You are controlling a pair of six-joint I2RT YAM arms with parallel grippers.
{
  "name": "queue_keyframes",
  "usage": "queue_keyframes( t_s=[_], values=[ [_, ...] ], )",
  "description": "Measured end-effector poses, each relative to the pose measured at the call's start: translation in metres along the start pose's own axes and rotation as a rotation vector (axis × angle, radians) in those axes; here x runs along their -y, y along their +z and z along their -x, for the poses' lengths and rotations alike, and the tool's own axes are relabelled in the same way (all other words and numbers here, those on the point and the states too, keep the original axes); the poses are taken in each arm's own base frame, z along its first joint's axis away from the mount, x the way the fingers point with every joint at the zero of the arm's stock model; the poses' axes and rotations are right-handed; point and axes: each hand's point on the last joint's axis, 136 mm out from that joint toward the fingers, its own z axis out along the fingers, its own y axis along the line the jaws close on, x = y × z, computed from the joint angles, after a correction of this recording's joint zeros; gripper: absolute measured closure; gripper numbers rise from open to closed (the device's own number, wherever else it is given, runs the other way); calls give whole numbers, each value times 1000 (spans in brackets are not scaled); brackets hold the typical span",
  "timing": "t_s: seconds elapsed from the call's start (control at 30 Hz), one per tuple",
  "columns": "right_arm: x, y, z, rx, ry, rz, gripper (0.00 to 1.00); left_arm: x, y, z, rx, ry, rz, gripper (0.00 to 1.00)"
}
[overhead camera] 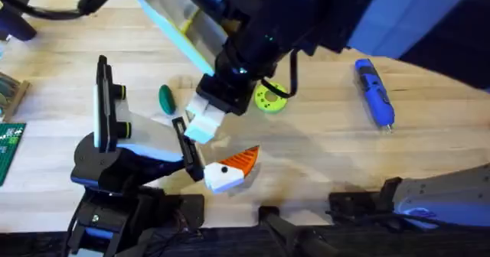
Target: Pick up the gripper from the table and insert it into the empty holder that is missing its gripper. Then pick up a screw, insert it into the mounting hole, and use the screwdriver to tighten it. Finally, clean up the table by picking up the vegetable and placing it into the bucket.
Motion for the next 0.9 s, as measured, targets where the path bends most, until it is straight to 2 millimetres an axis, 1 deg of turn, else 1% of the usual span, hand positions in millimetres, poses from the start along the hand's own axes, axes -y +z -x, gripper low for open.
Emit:
queue_keyframes(
  t_s=[0.1, 0.17, 0.33, 0.4, 0.47, 0.53, 0.63, 0.73, 0.8, 0.9],
  values=[
    [9, -11, -10, -19, 39, -9, 8, 0, 0, 0, 0, 0, 0, 15],
    [21, -20, -16, -18, 85, -9, 8, 0, 0, 0, 0, 0, 0, 15],
    [53, -40, -22, 38, 212, 15, 8, 0, 0, 0, 0, 0, 0, 15],
    [62, -46, -31, 51, 256, 19, 8, 0, 0, 0, 0, 0, 0, 15],
    [66, -50, -45, 58, 297, 28, 8, 0, 0, 0, 0, 0, 0, 15],
    [66, -55, -62, 68, 339, 42, 8, 0, 0, 0, 0, 0, 0, 15],
    [60, -66, -85, 118, 389, 77, 8, 0, 0, 0, 0, 1, 0, 15],
    [48, -84, -103, 200, 413, 112, 8, 0, 0, 0, 0, 0, 0, 13],
    [35, -98, -114, 263, 412, 134, 8, 0, 0, 0, 0, 1, 0, 8],
    [20, -114, -127, 347, 388, 142, 8, 0, 0, 0, 0, 1, 0, 9]
  ],
)
